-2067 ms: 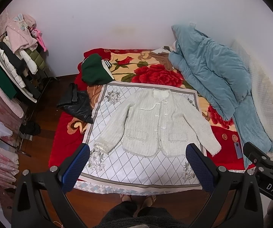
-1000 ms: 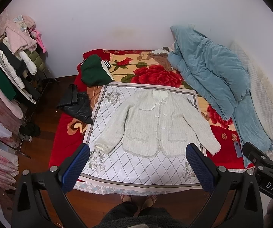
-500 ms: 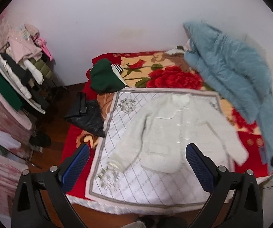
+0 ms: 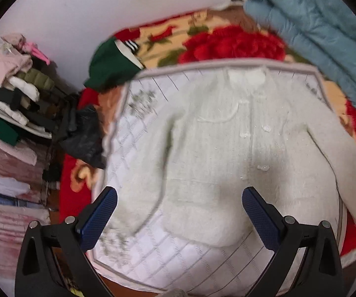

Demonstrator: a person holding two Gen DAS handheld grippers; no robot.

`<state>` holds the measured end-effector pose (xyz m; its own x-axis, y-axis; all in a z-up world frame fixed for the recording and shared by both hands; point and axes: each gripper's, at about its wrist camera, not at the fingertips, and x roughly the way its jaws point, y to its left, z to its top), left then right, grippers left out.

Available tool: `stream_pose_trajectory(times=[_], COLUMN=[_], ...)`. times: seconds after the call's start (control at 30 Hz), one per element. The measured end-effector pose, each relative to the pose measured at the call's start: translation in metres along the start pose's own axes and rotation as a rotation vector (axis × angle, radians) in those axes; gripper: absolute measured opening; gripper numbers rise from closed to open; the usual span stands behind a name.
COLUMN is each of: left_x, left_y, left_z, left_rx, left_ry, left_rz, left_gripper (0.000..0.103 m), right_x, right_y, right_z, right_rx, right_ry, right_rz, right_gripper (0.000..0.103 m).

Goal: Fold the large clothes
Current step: 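Grasp the cardigan sleeve cuff with the right gripper while the left tool hovers over the body, then lift the sleeve and fold it across the cardigan body with the right gripper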

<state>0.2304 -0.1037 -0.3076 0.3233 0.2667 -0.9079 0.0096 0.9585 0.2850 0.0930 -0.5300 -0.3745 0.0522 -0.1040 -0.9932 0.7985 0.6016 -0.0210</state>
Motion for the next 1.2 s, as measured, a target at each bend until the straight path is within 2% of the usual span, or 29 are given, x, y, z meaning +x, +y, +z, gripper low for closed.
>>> stream_pose_trajectory(times=[0.1, 0.2, 0.3, 0.4, 0.47, 0.5, 0.53, 0.57, 0.6, 0.63, 0.77, 0.9, 1.03, 1.07, 1.2], left_x=[0.051, 0.086, 0.119, 0.151, 0.167, 0.171, 0.174, 0.176, 0.178, 0.178, 0.180, 0.172, 0.173, 0.176, 0.185], left_y=[-0.040, -0.078, -0.116, -0.151, -0.171, -0.178, -0.184, -0.189, -0.194, -0.197, -0.206, -0.197, -0.171, -0.160, -0.111], left_z=[0.007, 0.010, 0.012, 0.015, 0.017, 0.017, 0.018, 0.020, 0.022, 0.025, 0.041, 0.062, 0.082, 0.089, 0.106], left_rx=[-0.023, -0.012, 0.010, 0.049, 0.078, 0.097, 0.117, 0.134, 0.146, 0.157, 0.159, 0.133, 0.085, 0.067, -0.012], left_ry=[0.086, 0.116, 0.142, 0.159, 0.163, 0.161, 0.155, 0.144, 0.132, 0.121, 0.120, 0.083, 0.068, 0.064, 0.046], left_rz=[-0.022, -0.021, -0.028, -0.039, -0.039, -0.033, -0.028, -0.019, -0.010, -0.007, -0.019, -0.027, -0.021, -0.017, 0.024], left_gripper=[0.103, 0.103, 0.103, 0.103, 0.103, 0.103, 0.103, 0.103, 0.103, 0.103, 0.103, 0.103, 0.103, 0.103, 0.103], right_x=[0.065, 0.126, 0.185, 0.241, 0.273, 0.280, 0.281, 0.280, 0.279, 0.277, 0.266, 0.235, 0.192, 0.183, 0.160], right_y=[-0.035, -0.081, -0.119, -0.141, -0.141, -0.138, -0.131, -0.122, -0.113, -0.104, -0.078, -0.038, 0.030, 0.057, 0.155], right_z=[0.034, 0.058, 0.072, 0.081, 0.085, 0.088, 0.091, 0.094, 0.097, 0.099, 0.106, 0.126, 0.164, 0.171, 0.192], right_rx=[0.113, 0.304, 0.472, 0.569, 0.607, 0.604, 0.591, 0.561, 0.524, 0.493, 0.442, 0.382, 0.224, 0.166, -0.066], right_ry=[0.043, 0.076, 0.110, 0.142, 0.165, 0.157, 0.115, 0.066, 0.045, 0.022, -0.094, -0.184, -0.277, -0.295, -0.310], right_rz=[0.030, 0.125, 0.118, 0.134, 0.193, 0.192, 0.180, 0.164, 0.134, 0.092, 0.094, 0.142, 0.222, 0.247, 0.303], right_gripper=[0.092, 0.092, 0.092, 0.092, 0.091, 0.088, 0.070, 0.047, 0.037, 0.016, 0.012, 0.011, 0.011, 0.011, 0.011])
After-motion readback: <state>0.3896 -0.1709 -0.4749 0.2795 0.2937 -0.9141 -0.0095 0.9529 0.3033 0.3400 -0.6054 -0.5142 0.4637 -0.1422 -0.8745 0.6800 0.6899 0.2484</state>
